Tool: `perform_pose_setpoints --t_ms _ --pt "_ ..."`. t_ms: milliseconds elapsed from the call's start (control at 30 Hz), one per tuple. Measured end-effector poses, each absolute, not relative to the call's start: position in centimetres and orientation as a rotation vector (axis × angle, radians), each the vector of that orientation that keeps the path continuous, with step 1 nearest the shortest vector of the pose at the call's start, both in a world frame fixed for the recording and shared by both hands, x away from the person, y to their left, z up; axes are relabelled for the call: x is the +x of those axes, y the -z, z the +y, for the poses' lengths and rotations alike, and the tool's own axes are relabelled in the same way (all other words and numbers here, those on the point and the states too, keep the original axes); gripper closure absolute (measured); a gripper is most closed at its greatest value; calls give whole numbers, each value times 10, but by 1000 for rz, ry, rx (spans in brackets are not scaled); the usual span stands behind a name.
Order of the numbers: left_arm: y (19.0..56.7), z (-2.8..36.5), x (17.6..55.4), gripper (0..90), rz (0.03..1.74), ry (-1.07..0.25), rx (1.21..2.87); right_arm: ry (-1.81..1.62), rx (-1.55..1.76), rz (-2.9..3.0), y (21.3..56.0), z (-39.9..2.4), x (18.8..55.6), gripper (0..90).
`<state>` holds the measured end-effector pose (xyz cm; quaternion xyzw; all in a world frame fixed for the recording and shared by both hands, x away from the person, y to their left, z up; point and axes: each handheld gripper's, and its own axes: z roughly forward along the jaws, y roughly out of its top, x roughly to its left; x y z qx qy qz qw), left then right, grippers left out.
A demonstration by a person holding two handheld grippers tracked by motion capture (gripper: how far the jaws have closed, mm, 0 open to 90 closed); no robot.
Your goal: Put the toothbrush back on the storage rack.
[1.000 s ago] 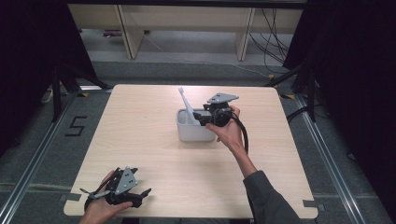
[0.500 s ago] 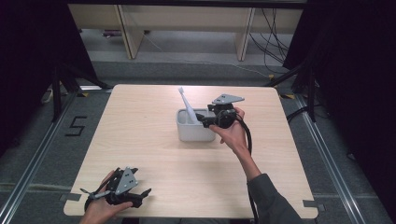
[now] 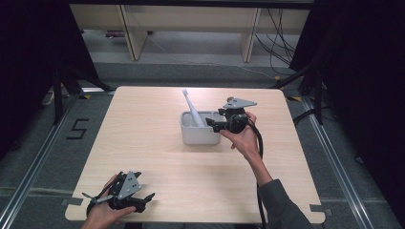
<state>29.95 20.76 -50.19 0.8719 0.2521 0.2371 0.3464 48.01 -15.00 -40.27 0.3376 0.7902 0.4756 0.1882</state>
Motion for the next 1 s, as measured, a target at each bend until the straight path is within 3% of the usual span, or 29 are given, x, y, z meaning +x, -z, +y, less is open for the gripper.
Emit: perform_pose_setpoints --t_ms 1000 --pt "501 208 299 153 652 -627 2253 -1304 998 2193 401 -195 464 336"
